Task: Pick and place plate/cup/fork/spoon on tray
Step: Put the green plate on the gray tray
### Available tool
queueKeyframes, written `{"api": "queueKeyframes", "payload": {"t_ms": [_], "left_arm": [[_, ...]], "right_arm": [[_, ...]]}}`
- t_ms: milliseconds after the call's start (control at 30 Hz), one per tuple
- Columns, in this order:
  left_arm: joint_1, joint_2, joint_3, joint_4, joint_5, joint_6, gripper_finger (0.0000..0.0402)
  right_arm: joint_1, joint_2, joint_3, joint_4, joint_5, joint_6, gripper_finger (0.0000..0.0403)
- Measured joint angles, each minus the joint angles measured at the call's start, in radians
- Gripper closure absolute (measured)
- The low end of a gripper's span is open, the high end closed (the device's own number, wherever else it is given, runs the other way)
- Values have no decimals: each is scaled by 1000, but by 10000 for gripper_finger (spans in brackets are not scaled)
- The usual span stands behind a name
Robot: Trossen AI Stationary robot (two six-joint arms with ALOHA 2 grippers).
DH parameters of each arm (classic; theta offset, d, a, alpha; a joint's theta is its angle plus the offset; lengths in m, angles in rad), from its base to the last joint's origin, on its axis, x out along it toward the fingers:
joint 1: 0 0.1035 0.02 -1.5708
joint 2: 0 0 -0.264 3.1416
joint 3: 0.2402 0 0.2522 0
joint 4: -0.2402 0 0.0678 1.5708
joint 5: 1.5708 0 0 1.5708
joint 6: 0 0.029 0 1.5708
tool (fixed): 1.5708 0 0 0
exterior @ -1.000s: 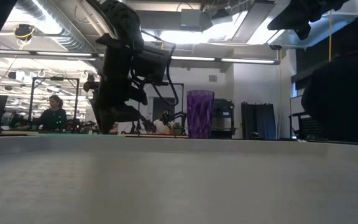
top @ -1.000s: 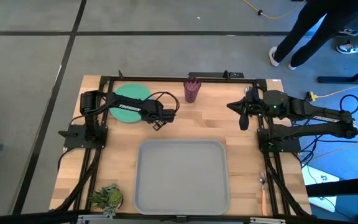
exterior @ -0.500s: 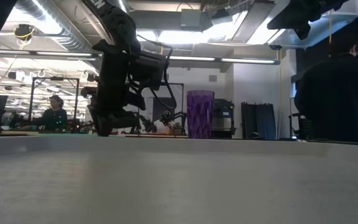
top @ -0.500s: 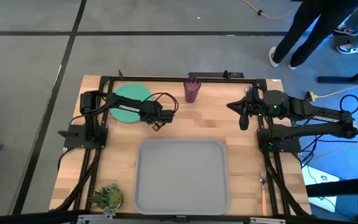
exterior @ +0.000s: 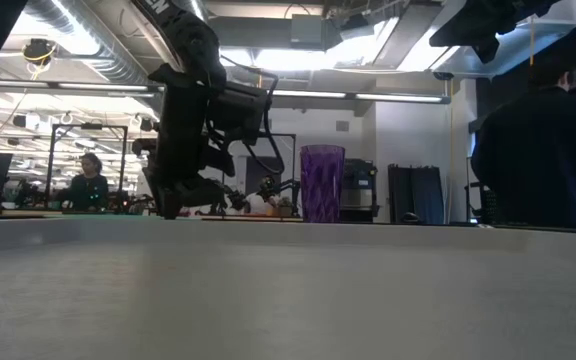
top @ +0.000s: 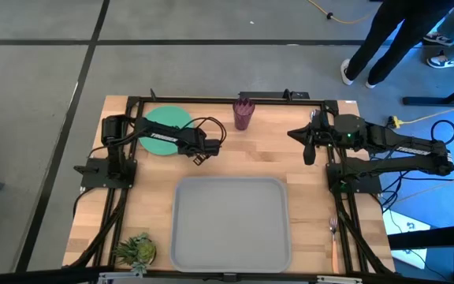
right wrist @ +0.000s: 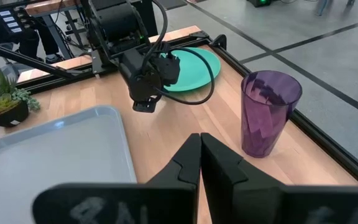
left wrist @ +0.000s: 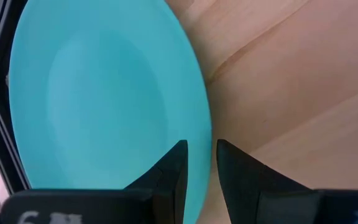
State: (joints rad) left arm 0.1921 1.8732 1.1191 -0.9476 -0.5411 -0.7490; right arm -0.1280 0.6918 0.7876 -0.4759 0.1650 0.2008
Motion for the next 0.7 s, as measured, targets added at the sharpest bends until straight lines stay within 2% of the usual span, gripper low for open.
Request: {"api": "queueKeyframes", "payload": {"t_ms": [600,700], "left_arm": [[38,0,0,23,11,0,324],[50,0,0,24,40,-1,324]], "right_arm": [[0,0,0,0,0,0,386],[0,0,0,0,0,0,386]]}}
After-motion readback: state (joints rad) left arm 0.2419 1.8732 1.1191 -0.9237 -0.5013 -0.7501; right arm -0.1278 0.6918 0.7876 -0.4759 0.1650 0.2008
